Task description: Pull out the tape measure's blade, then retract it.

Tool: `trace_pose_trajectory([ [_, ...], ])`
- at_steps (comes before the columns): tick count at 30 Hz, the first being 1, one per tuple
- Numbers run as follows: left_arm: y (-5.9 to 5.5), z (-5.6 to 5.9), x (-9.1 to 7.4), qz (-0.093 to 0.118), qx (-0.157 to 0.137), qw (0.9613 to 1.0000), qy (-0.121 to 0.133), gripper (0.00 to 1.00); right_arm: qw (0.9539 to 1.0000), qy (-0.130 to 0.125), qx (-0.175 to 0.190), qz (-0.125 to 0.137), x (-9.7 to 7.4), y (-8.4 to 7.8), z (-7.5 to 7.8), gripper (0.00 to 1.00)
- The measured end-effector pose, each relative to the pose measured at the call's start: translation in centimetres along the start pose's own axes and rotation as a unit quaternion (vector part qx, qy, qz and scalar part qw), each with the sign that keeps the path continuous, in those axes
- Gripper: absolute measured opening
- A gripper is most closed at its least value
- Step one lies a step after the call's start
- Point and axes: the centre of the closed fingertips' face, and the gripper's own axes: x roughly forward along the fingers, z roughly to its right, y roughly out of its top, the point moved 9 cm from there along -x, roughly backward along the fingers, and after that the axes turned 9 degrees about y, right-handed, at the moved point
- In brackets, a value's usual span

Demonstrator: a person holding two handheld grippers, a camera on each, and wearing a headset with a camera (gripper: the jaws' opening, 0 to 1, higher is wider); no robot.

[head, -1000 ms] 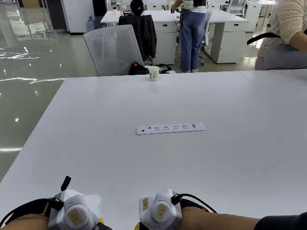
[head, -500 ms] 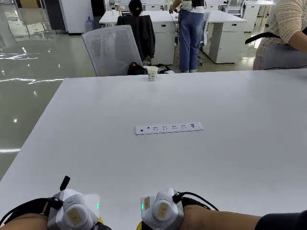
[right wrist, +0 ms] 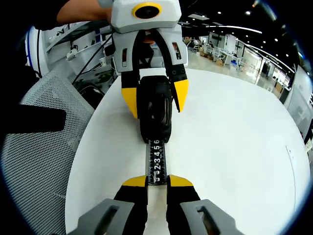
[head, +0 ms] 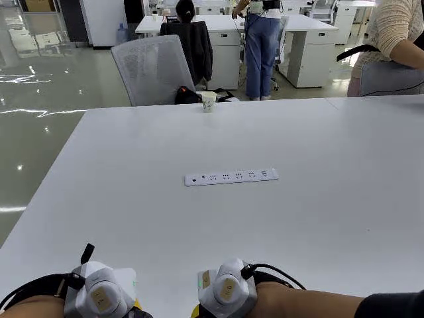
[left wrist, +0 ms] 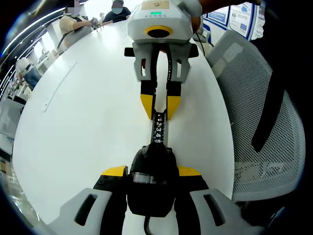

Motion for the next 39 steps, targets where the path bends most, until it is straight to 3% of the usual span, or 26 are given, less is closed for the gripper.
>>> trace_pose_trajectory([
  [39,-0.03,0.10,-0.03,0.000,0.001,1.0000,0.004,0.31,0.9999,-0.003,0.011,0.006,-0.96,-1.02,-0.19,0.10],
])
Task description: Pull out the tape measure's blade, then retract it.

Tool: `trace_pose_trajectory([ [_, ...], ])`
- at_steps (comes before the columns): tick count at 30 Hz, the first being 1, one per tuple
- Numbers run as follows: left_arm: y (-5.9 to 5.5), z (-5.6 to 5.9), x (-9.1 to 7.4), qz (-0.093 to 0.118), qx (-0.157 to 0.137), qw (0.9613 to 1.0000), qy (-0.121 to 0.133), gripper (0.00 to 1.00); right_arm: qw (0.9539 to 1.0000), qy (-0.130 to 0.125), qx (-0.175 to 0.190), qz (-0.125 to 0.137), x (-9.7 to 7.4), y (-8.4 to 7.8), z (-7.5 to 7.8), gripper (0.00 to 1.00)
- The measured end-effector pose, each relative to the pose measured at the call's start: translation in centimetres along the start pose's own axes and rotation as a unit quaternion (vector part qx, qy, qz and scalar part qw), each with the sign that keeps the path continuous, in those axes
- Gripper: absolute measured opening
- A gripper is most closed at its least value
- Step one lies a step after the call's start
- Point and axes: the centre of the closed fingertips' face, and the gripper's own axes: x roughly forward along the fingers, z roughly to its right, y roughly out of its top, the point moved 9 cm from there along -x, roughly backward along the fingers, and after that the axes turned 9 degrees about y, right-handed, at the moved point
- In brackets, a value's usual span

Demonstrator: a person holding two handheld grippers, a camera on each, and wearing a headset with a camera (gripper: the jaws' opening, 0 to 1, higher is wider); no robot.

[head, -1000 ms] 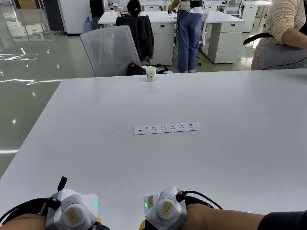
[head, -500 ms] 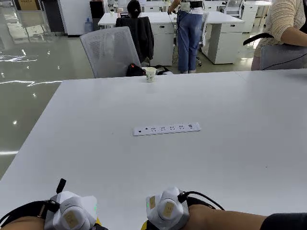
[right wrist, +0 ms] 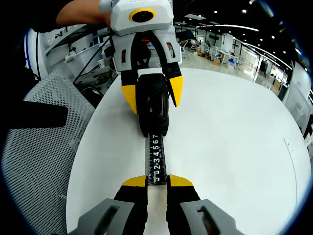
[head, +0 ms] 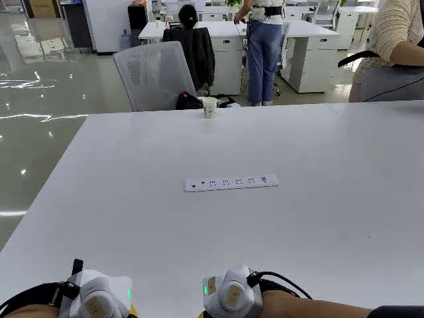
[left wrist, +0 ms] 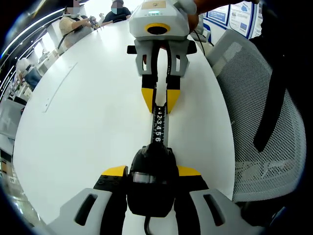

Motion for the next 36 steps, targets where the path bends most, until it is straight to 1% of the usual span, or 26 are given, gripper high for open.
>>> trace_pose_trajectory([
  [12,0.0,0.0,0.0,-0.001,-0.002,1.0000,0.003,0.31,1.0000,0.001,-0.004,-0.005,-0.5,-0.4,-0.1,0.10],
  [15,0.1,0.0,0.0,-0.001,-0.003,1.0000,0.003,0.31,1.0000,0.000,-0.001,-0.002,-0.5,-0.6,-0.1,0.10],
  [36,0.1,0.0,0.0,0.000,-0.002,1.0000,0.001,0.31,1.0000,-0.003,0.007,-0.004,-0.9,-1.2,-0.3,0.10],
])
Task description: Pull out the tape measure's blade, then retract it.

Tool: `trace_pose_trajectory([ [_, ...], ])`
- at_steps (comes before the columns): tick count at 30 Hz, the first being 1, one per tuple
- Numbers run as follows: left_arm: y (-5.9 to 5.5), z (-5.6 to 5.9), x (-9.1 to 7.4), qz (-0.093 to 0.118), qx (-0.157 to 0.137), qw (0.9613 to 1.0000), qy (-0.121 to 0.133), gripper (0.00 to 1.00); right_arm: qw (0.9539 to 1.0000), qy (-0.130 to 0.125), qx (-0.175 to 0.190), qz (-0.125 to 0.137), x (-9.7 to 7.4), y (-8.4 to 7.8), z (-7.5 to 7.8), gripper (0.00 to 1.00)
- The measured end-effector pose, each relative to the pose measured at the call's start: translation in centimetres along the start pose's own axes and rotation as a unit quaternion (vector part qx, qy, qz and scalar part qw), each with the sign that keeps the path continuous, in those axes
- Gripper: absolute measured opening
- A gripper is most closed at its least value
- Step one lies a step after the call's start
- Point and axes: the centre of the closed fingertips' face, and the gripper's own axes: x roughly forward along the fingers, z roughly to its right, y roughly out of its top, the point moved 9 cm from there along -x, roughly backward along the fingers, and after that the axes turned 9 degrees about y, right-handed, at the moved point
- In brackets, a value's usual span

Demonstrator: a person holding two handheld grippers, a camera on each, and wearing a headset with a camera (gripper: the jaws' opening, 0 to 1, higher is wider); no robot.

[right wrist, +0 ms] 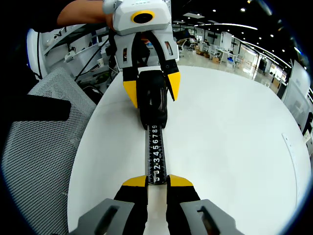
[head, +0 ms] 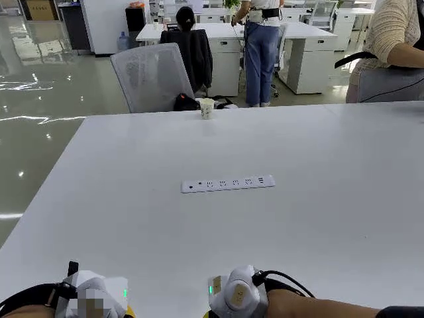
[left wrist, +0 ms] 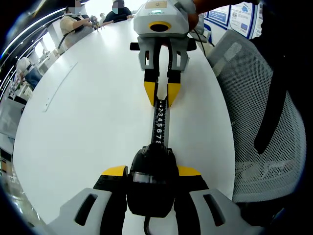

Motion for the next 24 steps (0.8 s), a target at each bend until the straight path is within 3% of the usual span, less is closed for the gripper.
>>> trace_pose_trajectory([
  [24,-0.1,0.0,0.0,0.001,-0.004,1.0000,0.001,0.31,1.0000,-0.001,0.006,-0.003,-0.8,-1.1,0.0,0.10],
])
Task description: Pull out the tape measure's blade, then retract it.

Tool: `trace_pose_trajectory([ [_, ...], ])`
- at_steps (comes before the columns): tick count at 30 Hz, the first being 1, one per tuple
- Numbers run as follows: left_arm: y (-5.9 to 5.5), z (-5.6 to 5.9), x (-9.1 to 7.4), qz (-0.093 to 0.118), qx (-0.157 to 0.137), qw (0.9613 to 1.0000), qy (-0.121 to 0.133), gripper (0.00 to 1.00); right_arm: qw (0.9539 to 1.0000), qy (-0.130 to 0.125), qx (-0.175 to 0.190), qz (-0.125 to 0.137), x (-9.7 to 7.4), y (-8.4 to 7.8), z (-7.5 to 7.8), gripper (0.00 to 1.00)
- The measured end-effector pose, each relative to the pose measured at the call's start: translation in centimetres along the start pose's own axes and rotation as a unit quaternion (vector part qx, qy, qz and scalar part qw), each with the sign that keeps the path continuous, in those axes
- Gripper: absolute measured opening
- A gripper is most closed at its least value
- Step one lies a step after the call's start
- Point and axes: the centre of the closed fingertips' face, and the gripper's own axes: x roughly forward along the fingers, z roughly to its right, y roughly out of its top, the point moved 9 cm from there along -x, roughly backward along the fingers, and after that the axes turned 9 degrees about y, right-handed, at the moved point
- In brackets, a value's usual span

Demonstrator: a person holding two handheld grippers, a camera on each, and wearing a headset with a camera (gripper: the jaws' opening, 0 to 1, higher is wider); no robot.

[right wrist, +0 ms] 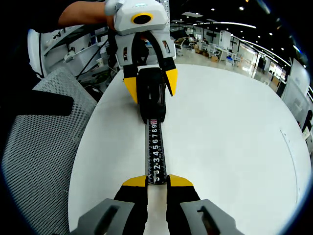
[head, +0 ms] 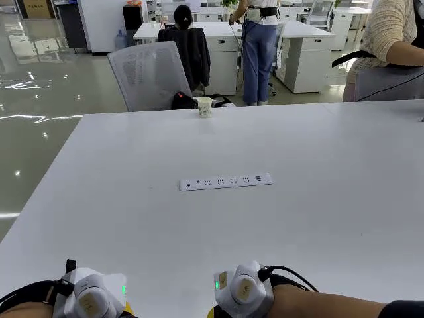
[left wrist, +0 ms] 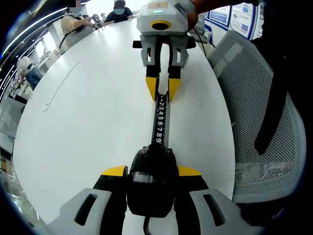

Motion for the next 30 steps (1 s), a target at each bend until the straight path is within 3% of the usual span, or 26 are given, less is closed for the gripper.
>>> trace_pose_trajectory([
  [30,0.0,0.0,0.1,-0.002,-0.003,1.0000,0.002,0.31,1.0000,-0.002,0.006,-0.004,-1.5,-1.6,-0.1,0.10],
])
